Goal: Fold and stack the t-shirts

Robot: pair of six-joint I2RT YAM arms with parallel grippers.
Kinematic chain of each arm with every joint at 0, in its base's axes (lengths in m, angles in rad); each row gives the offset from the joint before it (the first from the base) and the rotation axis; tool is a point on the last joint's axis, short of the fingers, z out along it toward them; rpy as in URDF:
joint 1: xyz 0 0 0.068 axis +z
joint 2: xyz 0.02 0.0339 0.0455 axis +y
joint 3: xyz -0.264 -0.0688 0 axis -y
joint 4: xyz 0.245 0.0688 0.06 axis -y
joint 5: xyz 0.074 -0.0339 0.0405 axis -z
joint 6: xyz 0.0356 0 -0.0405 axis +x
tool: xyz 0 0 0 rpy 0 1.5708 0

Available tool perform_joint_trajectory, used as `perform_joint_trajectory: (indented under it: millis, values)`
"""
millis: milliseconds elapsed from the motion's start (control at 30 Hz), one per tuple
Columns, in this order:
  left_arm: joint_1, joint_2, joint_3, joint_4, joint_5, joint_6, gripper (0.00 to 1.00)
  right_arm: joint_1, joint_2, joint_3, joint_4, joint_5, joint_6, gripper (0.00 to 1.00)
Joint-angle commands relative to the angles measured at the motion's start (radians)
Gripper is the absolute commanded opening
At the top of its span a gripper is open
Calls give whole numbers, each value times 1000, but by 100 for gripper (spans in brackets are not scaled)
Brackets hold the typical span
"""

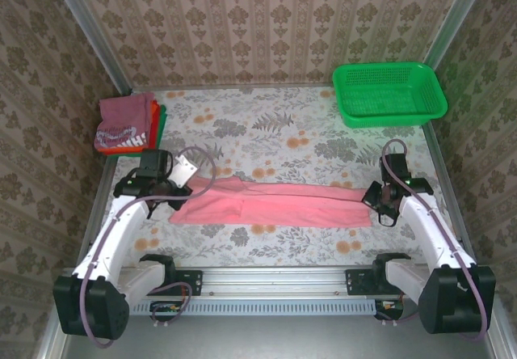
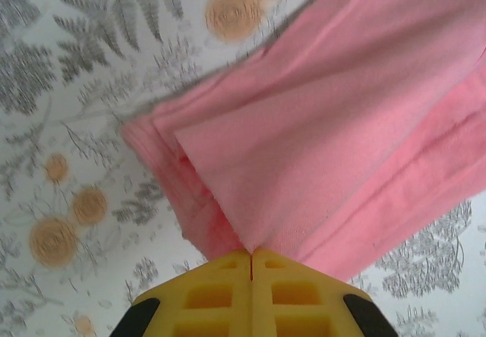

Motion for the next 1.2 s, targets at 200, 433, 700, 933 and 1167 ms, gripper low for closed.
perform_joint_trajectory:
  millis: [200,433,700,933,1167]
  values:
    - [0,-25,-66,-137,-35,41,0,-5,46,-29,11,52,26,0]
    - [0,42,-64,-136,-58,53,0,-6,50,-47,18,35,39,0]
    - [-6,123,-62,-135,-120,49,2,-6,57,-77,39,13,65,0]
    - [-23,150,-15,-123,-156,-17,62,11,-23,-41,75,-8,7,71]
    - [-165,157,160,-81,-242,-203,100,205,14,37,197,-9,-43,89]
